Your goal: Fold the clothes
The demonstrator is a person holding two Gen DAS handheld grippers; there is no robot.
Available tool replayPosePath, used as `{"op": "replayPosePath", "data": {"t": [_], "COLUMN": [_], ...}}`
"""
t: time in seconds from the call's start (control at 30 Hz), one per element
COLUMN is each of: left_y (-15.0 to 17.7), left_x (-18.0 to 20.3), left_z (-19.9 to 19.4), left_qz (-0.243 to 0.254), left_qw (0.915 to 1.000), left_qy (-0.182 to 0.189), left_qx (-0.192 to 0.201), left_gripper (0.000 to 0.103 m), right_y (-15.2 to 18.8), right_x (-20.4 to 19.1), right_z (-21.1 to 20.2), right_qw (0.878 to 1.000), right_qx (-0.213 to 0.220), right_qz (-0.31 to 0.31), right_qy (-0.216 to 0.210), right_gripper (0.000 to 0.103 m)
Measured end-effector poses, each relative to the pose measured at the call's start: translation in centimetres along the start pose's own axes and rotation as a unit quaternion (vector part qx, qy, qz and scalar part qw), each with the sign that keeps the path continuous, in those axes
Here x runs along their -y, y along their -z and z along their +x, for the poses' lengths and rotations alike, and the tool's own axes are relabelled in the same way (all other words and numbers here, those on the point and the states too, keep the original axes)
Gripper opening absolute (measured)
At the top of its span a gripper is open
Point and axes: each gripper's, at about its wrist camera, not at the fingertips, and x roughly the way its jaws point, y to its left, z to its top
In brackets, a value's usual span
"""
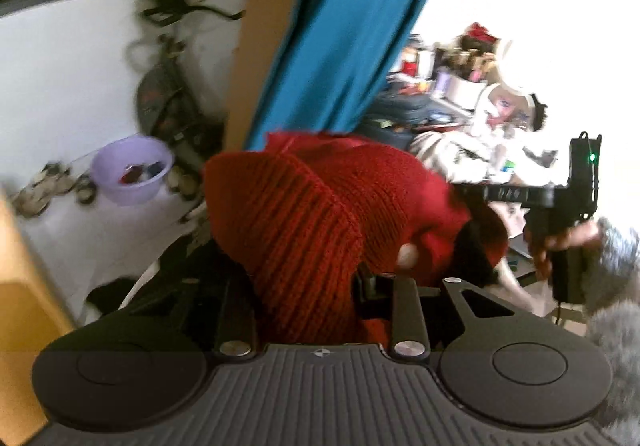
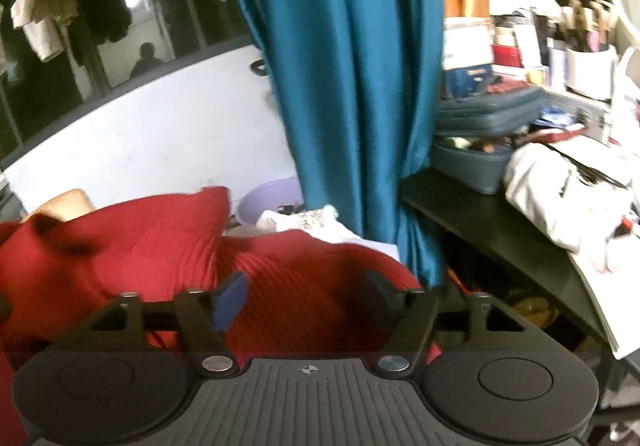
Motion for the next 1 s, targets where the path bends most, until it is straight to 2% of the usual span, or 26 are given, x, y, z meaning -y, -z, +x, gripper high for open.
{"op": "replayPosePath", "data": {"t": [0.1,0.17,0.27,0.3,0.37,0.4,0.43,0.47,0.5,0.57,0.63,0.67,0.7,0.87,1.0], "left_y": [1.2,1.9,2.3,2.3,2.3,2.2,2.1,2.1,2.0,1.9,1.6,1.6,1.5,1.6,2.4], "left_x": [-1.6,-2.3,-2.2,-2.1,-1.6,-1.4,-1.2,-1.0,-0.8,-0.5,-0.2,-0.1,0.1,0.7,0.9], "left_z": [-0.3,-0.4,-0.4,-0.3,0.1,0.1,0.1,0.2,0.2,0.3,0.6,0.8,1.1,2.2,3.1], "left_qz": [-0.037,-0.057,-0.056,-0.052,-0.044,-0.041,-0.037,-0.034,-0.031,-0.025,-0.02,-0.016,-0.013,0.002,0.003], "left_qw": [0.9991,0.9979,0.9977,0.998,0.9984,0.9986,0.9987,0.9989,0.9991,0.9993,0.9995,0.9996,0.9997,0.9993,0.9983], "left_qy": [-0.022,-0.031,-0.036,-0.037,-0.036,-0.035,-0.033,-0.032,-0.03,-0.027,-0.024,-0.021,-0.018,-0.004,0.001], "left_qx": [-0.003,-0.003,-0.004,-0.005,-0.006,-0.005,-0.005,-0.004,-0.002,0.0,-0.004,-0.008,-0.012,-0.037,-0.059], "left_gripper": [0.03,0.03,0.031,0.031,0.031,0.031,0.031,0.031,0.031,0.031,0.031,0.031,0.031,0.031,0.031], "right_y": [-0.4,-0.6,-0.9,-0.9,-0.7,-0.4,-0.1,0.1,0.4,0.9,1.7,2.0,2.6,6.1,6.8], "right_x": [-0.5,-0.9,-0.8,-0.1,1.5,2.2,2.8,3.4,3.4,3.1,2.7,2.7,2.4,0.5,-0.2], "right_z": [1.6,2.1,3.0,3.6,4.6,4.8,4.8,4.9,4.3,2.9,0.5,-0.7,-2.1,-8.4,-10.0], "right_qw": [1.0,0.999,0.996,0.997,0.997,0.997,0.996,0.993,0.993,0.994,0.995,0.994,0.994,0.993,0.993], "right_qx": [-0.018,-0.021,-0.018,-0.026,-0.037,-0.039,-0.041,-0.042,-0.037,-0.026,-0.014,-0.011,-0.011,-0.027,-0.036], "right_qz": [-0.012,-0.034,-0.044,-0.026,0.027,0.054,0.081,0.107,0.11,0.11,0.102,0.103,0.1,0.098,0.09], "right_qy": [0.012,0.024,0.069,0.074,0.059,0.042,0.023,0.004,-0.001,-0.005,-0.018,-0.025,-0.03,-0.054,-0.065], "right_gripper": [0.097,0.102,0.102,0.102,0.102,0.097,0.085,0.054,0.035,0.018,0.013,0.006,0.005,0.004,0.005]}}
